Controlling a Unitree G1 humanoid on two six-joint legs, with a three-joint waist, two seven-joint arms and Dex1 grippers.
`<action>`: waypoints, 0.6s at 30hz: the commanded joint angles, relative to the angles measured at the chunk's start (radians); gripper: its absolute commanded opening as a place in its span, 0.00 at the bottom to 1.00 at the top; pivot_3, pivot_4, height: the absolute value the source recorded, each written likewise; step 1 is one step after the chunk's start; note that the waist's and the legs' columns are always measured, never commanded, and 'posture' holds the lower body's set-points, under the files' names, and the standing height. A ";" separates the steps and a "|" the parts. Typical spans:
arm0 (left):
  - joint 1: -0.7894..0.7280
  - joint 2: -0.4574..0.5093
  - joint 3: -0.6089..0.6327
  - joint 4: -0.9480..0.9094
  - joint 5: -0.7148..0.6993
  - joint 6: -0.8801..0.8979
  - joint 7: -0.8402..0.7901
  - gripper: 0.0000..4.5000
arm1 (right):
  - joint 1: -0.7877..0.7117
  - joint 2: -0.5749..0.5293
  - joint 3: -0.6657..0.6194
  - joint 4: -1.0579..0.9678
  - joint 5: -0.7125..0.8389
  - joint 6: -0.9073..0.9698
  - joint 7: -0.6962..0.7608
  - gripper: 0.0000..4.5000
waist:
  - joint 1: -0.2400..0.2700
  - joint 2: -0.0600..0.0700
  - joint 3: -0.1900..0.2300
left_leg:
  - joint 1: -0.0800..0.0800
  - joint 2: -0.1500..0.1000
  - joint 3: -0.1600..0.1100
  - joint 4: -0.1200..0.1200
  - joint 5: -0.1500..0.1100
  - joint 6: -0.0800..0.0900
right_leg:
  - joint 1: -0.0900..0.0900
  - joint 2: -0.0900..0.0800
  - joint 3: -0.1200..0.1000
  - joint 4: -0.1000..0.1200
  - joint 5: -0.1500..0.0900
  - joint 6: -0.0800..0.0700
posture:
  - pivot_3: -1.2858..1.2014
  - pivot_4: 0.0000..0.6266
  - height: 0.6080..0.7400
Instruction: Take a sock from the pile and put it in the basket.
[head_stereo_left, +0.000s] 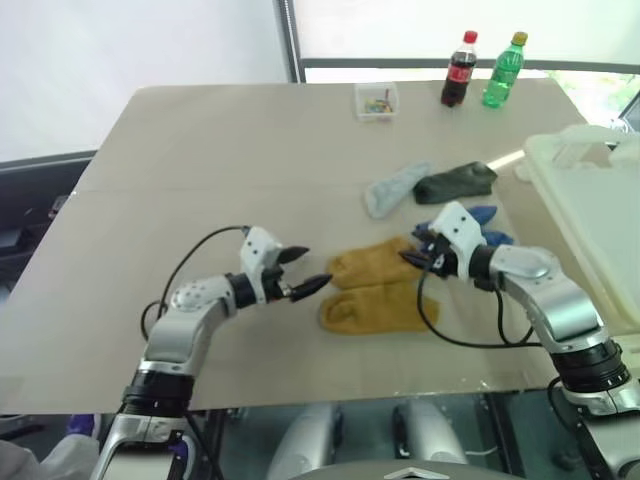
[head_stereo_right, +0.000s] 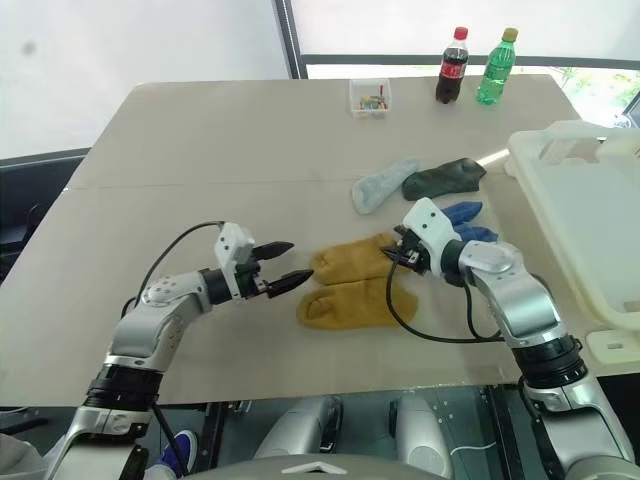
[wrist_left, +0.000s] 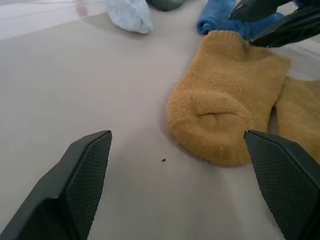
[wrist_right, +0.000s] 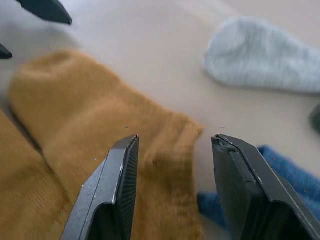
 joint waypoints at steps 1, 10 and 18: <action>-0.013 -0.008 -0.030 -0.022 0.044 0.020 0.044 1.00 | -0.020 -0.006 0.032 0.011 -0.037 -0.038 0.018 0.52 | -0.001 0.000 0.000 | 0.000 0.000 0.000 0.000 0.000 0.000 | 0.000 0.000 0.000 0.000 0.000 0.000 | 0.52 0.24 1.00; -0.012 -0.036 -0.050 -0.012 0.044 0.053 0.049 0.28 | -0.028 -0.004 0.036 0.064 -0.075 -0.090 0.022 0.08 | 0.000 0.000 -0.001 | 0.001 0.000 0.000 0.001 0.000 0.000 | 0.001 0.000 0.000 0.001 0.000 0.000 | 0.52 0.24 1.00; 0.015 -0.064 0.063 -0.124 -0.168 0.062 -0.060 0.01 | -0.029 -0.030 -0.062 -0.090 0.028 -0.053 0.066 0.00 | -0.003 0.000 0.000 | 0.001 0.000 0.000 0.001 0.000 0.000 | 0.000 0.000 0.000 0.001 0.000 0.000 | 0.52 0.24 1.00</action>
